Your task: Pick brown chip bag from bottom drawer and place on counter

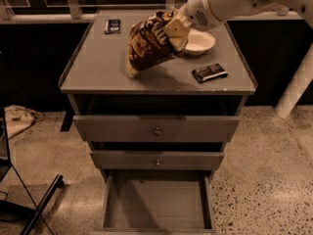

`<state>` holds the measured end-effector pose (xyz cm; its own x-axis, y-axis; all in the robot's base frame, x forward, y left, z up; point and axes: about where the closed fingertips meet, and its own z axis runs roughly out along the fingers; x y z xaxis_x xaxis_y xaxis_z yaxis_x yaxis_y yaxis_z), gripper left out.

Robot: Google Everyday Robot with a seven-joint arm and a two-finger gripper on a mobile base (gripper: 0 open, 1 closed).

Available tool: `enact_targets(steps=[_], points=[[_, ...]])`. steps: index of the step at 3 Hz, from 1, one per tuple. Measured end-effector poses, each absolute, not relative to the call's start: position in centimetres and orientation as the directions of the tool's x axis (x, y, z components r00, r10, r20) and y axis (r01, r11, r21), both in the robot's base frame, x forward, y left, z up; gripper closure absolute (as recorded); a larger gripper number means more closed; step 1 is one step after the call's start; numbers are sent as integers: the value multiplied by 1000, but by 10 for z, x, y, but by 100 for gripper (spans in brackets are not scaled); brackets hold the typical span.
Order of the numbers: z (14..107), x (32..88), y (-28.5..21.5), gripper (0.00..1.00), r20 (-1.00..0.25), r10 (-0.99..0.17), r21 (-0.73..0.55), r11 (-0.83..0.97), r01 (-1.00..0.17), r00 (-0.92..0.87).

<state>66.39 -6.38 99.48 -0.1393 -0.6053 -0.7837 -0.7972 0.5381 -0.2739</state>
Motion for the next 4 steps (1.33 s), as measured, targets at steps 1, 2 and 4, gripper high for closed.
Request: enact_targets(steps=[1, 2, 4], points=[[981, 684, -61, 100, -781, -596, -270, 593, -759, -188], [982, 684, -59, 82, -783, -592, -268, 594, -758, -188], [982, 684, -59, 36, -783, -593, -268, 594, -759, -188]])
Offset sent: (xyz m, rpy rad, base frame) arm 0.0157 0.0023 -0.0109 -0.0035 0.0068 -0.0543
